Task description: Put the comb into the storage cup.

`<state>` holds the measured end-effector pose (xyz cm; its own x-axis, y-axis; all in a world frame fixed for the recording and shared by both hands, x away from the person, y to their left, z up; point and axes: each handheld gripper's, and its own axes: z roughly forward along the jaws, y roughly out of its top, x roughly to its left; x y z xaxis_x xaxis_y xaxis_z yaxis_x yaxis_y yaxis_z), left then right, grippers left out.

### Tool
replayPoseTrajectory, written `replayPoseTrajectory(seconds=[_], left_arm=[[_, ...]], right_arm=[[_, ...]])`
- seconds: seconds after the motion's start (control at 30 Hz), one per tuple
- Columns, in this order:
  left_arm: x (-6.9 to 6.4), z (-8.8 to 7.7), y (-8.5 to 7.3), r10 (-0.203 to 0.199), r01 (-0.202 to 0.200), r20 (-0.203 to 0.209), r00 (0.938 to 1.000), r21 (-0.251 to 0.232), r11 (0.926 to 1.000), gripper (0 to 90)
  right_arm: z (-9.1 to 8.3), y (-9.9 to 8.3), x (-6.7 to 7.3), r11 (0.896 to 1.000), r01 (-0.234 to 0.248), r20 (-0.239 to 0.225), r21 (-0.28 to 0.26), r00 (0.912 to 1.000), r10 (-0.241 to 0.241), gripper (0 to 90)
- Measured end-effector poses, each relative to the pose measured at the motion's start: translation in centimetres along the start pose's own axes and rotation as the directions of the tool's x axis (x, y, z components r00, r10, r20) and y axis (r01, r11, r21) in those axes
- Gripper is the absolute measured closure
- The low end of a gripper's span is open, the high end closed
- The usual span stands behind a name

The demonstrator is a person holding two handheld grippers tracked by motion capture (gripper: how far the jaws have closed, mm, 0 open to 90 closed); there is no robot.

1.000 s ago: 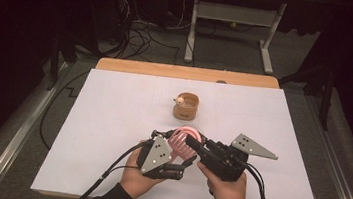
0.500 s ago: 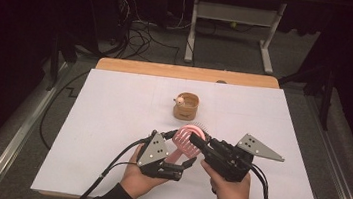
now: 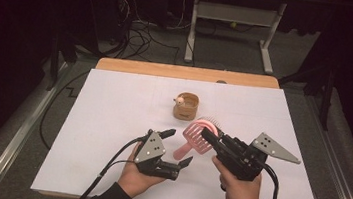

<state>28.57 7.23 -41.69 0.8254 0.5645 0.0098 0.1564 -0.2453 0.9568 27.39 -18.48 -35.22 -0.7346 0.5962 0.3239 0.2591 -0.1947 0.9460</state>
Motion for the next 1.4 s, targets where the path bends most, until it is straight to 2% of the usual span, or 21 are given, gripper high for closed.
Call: replayPoseTrajectory(seconds=[0.13, 0.33, 0.4, 0.63, 0.87, 1.07, 1.4], left_arm=[[0.7, -0.1, -0.4, -0.018, 0.018, -0.005, 0.9998, 0.015, 0.9997, 8.2], [2.5, -0.2, -1.0, -0.091, 0.091, -0.001, 0.9958, 0.035, 0.9952, 1.4], [3.0, -0.5, -1.1, -0.103, 0.103, -0.003, 0.9947, 0.033, 0.9941, 0.0], [4.4, -2.0, -1.5, -0.092, 0.094, -0.048, 0.9946, 0.041, 0.9948, 0.0], [5.9, -4.1, -2.6, -0.087, 0.095, -0.114, 0.9897, 0.069, 0.9931, 0.0], [7.0, -5.8, -3.9, -0.095, 0.110, -0.172, 0.9805, 0.080, 0.9907, 0.0], [8.1, -7.7, -5.9, -0.123, 0.135, -0.224, 0.9667, 0.038, 0.9902, 0.0]], right_arm=[[-0.4, 0.2, -0.5, 1.000, 0.003, 0.019, -0.008, 0.9998, -0.003, 75.0], [-0.7, 0.2, -1.1, 1.000, 0.009, 0.037, -0.014, 0.9993, -0.009, 74.7], [-0.7, 0.2, -1.2, 1.000, 0.012, 0.045, -0.010, 0.9989, -0.011, 74.7], [-0.8, 0.1, -1.4, 0.999, 0.041, 0.068, -0.002, 0.9969, -0.041, 74.6], [-1.2, 0.3, -1.7, 0.999, 0.053, 0.083, -0.009, 0.9952, -0.052, 74.5], [-1.8, 0.6, -2.2, 0.998, 0.060, 0.103, -0.022, 0.9930, -0.058, 74.4], [-2.0, 0.4, -2.7, 0.997, 0.070, 0.128, -0.016, 0.9895, -0.067, 74.3]])
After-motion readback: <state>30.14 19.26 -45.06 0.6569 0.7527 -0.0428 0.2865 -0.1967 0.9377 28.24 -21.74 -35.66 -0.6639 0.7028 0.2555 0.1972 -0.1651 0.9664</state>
